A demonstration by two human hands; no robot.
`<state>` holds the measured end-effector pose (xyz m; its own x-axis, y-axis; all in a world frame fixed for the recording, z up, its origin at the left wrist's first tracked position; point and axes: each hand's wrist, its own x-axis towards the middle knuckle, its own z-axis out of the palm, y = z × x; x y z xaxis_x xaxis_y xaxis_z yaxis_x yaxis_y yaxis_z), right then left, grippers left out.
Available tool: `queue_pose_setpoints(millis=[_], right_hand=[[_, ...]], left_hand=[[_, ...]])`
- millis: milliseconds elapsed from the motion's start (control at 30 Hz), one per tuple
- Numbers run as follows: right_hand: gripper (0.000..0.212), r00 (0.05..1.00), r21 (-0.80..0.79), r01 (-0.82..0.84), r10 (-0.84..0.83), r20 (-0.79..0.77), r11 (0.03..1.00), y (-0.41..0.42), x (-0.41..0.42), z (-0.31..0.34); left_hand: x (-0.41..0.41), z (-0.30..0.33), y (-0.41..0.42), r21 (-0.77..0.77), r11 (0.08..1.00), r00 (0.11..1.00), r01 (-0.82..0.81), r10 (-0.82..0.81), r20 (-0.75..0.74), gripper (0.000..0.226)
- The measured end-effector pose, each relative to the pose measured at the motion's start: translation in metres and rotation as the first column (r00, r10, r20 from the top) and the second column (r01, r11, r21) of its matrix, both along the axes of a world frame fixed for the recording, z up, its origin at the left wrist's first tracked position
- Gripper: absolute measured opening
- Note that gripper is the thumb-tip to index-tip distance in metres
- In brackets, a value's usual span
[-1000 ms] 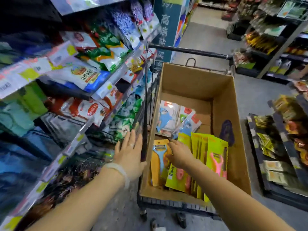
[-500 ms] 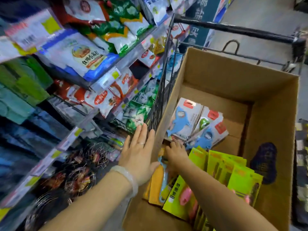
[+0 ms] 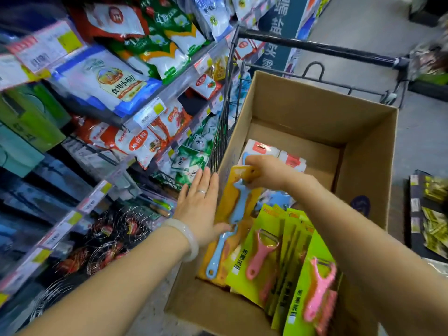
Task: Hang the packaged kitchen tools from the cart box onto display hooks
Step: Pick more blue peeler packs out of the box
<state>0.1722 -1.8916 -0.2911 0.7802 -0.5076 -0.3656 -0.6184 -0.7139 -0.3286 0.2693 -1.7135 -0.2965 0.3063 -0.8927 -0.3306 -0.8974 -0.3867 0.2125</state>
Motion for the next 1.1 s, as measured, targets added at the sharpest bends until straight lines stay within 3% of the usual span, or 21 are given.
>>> queue_pose_setpoints(millis=[100, 167, 267, 333, 367, 400, 433, 467, 500, 533, 567, 600, 633, 767, 833, 967, 1033, 1100], right_hand=[[0.033, 0.99, -0.011, -0.067, 0.068, 0.123, 0.998, 0.001, -0.007, 0.07], [0.034, 0.967, 0.139, -0.091, 0.054, 0.25, 0.986, 0.008, -0.008, 0.101], [0.028, 0.919, 0.309, -0.093, -0.038, 0.392, 0.947, 0.014, 0.0, 0.112], [0.02, 0.834, 0.472, -0.045, -0.227, 0.504, 0.881, 0.01, 0.007, 0.097], [0.013, 0.74, 0.603, 0.004, -0.408, 0.535, 0.798, 0.007, 0.009, 0.085], [0.005, 0.636, 0.717, 0.061, -0.581, 0.508, 0.694, 0.003, 0.011, 0.069], [0.011, 0.585, 0.764, 0.158, -0.683, 0.438, 0.625, 0.002, 0.012, 0.05], [0.017, 0.631, 0.727, 0.283, -0.692, 0.35, 0.626, 0.0, 0.014, 0.024], [0.019, 0.784, 0.593, 0.365, -0.58, 0.22, 0.718, 0.001, 0.013, -0.005], [0.02, 0.928, 0.421, 0.327, -0.372, 0.026, 0.846, 0.009, 0.013, -0.035], [0.023, 0.974, 0.303, 0.198, -0.154, -0.164, 0.932, 0.019, 0.015, -0.067], [0.025, 0.957, 0.24, 0.076, -0.003, -0.29, 0.968, 0.032, 0.016, -0.098], [0.027, 0.929, 0.21, 0.027, 0.053, -0.365, 0.977, 0.045, 0.017, -0.121], [0.072, 0.943, -0.078, 0.02, -0.045, -0.33, 0.997, 0.072, 0.021, -0.173], [0.081, 0.934, -0.185, -0.005, -0.062, -0.352, 0.983, 0.074, 0.021, -0.177], [0.067, 0.922, -0.124, 0.091, -0.13, -0.363, 0.988, 0.06, 0.019, -0.18], [0.057, 0.918, -0.073, 0.038, -0.063, -0.392, 0.997, 0.05, 0.013, -0.174], [0.059, 0.922, -0.01, -0.039, 0.033, -0.385, 0.999, 0.041, 0.005, -0.165]], left_hand=[[0.003, 0.007, 0.001, -0.133, 0.988, 0.975, -0.073, 0.042, -0.217, 0.121], [0.0, 0.015, 0.001, -0.235, 0.937, 0.849, -0.259, 0.105, -0.518, 0.115], [-0.001, 0.024, 0.002, -0.285, 0.768, 0.625, -0.574, 0.186, -0.758, 0.067], [0.005, 0.027, 0.004, -0.285, 0.739, 0.611, -0.611, 0.211, -0.763, 0.045], [0.01, 0.026, 0.006, -0.276, 0.738, 0.611, -0.616, 0.226, -0.759, 0.041], [0.016, 0.023, 0.009, -0.269, 0.731, 0.61, -0.627, 0.247, -0.753, 0.039], [0.021, 0.02, 0.013, -0.262, 0.72, 0.605, -0.642, 0.266, -0.75, 0.038], [0.027, 0.017, 0.018, -0.255, 0.704, 0.595, -0.663, 0.288, -0.75, 0.036], [0.031, 0.014, 0.022, -0.247, 0.688, 0.584, -0.682, 0.309, -0.751, 0.036], [0.035, 0.012, 0.025, -0.239, 0.675, 0.572, -0.698, 0.324, -0.753, 0.037], [0.037, 0.009, 0.028, -0.231, 0.66, 0.556, -0.715, 0.336, -0.76, 0.037], [0.039, 0.006, 0.03, -0.222, 0.642, 0.536, -0.734, 0.347, -0.769, 0.036], [0.04, 0.003, 0.032, -0.216, 0.63, 0.523, -0.746, 0.352, -0.776, 0.035], [0.041, 0.0, 0.035, -0.216, 0.621, 0.518, -0.753, 0.357, -0.777, 0.036], [0.042, 0.0, 0.035, -0.209, 0.622, 0.514, -0.755, 0.363, -0.777, 0.036], [0.042, 0.001, 0.034, -0.185, 0.62, 0.489, -0.763, 0.366, -0.792, 0.036], [0.041, 0.002, 0.033, -0.181, 0.629, 0.487, -0.756, 0.355, -0.798, 0.037], [0.039, 0.003, 0.031, -0.186, 0.642, 0.493, -0.744, 0.34, -0.801, 0.038]])
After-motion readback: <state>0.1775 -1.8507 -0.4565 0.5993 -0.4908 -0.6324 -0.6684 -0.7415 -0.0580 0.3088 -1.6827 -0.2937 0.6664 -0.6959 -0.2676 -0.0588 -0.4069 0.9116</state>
